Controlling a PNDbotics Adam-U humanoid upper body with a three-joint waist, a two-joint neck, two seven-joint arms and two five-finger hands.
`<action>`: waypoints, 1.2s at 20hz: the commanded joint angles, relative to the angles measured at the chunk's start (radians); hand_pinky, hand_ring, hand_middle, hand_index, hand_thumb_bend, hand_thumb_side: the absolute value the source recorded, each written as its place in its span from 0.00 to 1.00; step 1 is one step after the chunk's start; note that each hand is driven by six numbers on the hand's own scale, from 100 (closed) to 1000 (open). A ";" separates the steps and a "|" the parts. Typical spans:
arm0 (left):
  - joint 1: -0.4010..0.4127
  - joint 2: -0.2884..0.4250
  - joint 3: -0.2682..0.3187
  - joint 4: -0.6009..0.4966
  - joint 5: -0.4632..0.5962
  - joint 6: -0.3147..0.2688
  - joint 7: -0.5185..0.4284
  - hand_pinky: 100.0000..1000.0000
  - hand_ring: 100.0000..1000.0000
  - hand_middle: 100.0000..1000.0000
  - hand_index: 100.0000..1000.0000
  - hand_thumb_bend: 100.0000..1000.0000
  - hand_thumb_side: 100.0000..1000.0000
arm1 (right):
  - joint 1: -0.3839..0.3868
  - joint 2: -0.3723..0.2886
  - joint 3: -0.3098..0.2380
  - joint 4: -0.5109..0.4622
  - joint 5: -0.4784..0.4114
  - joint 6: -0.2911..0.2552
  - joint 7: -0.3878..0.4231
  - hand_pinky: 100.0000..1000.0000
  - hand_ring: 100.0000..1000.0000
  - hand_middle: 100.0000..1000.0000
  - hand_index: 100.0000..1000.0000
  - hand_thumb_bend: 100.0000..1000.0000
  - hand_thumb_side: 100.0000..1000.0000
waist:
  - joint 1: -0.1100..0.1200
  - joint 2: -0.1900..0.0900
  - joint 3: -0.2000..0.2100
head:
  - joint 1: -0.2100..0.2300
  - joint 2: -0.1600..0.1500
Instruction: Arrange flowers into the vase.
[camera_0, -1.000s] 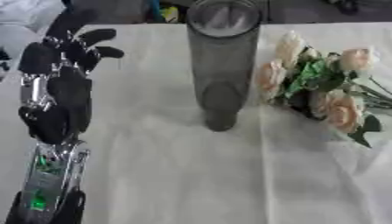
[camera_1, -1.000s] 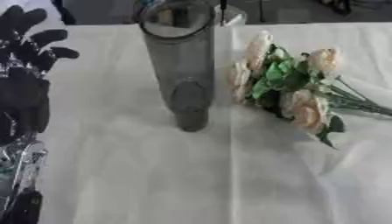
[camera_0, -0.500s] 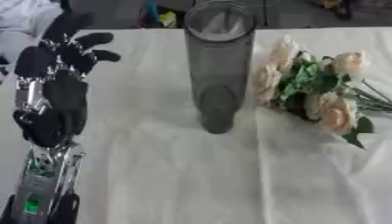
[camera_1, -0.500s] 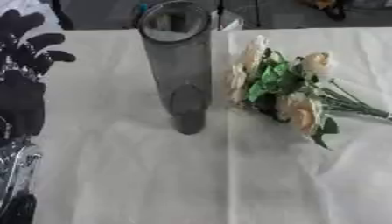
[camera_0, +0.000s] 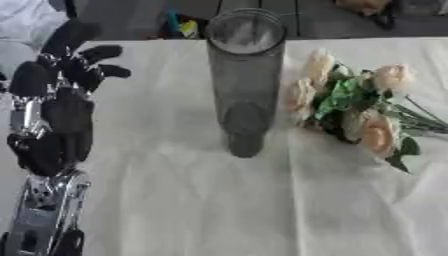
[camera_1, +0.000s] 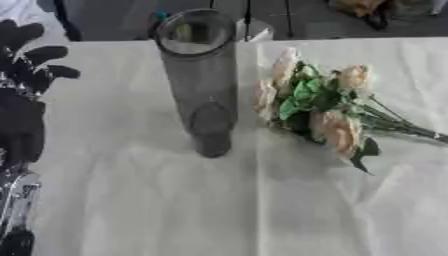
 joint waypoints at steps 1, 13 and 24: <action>-0.003 0.024 -0.012 -0.013 0.007 0.001 -0.007 0.60 0.73 0.79 0.91 0.08 1.00 | -0.028 -0.087 0.006 0.057 0.051 0.006 0.013 0.75 0.83 0.71 0.91 0.00 0.91 | -0.011 -0.037 0.005 | -0.010 -0.016; 0.002 0.024 -0.026 -0.013 0.011 0.002 -0.023 0.59 0.73 0.79 0.91 0.07 1.00 | -0.152 -0.157 0.097 0.345 0.184 -0.101 0.026 0.76 0.83 0.73 0.91 0.00 0.91 | -0.016 -0.039 0.035 | -0.028 -0.044; -0.003 0.018 -0.037 -0.013 0.016 0.005 -0.037 0.59 0.73 0.79 0.90 0.07 1.00 | -0.236 -0.143 0.150 0.493 0.267 -0.111 0.081 0.76 0.84 0.75 0.91 0.00 0.91 | -0.015 -0.028 0.053 | -0.038 -0.063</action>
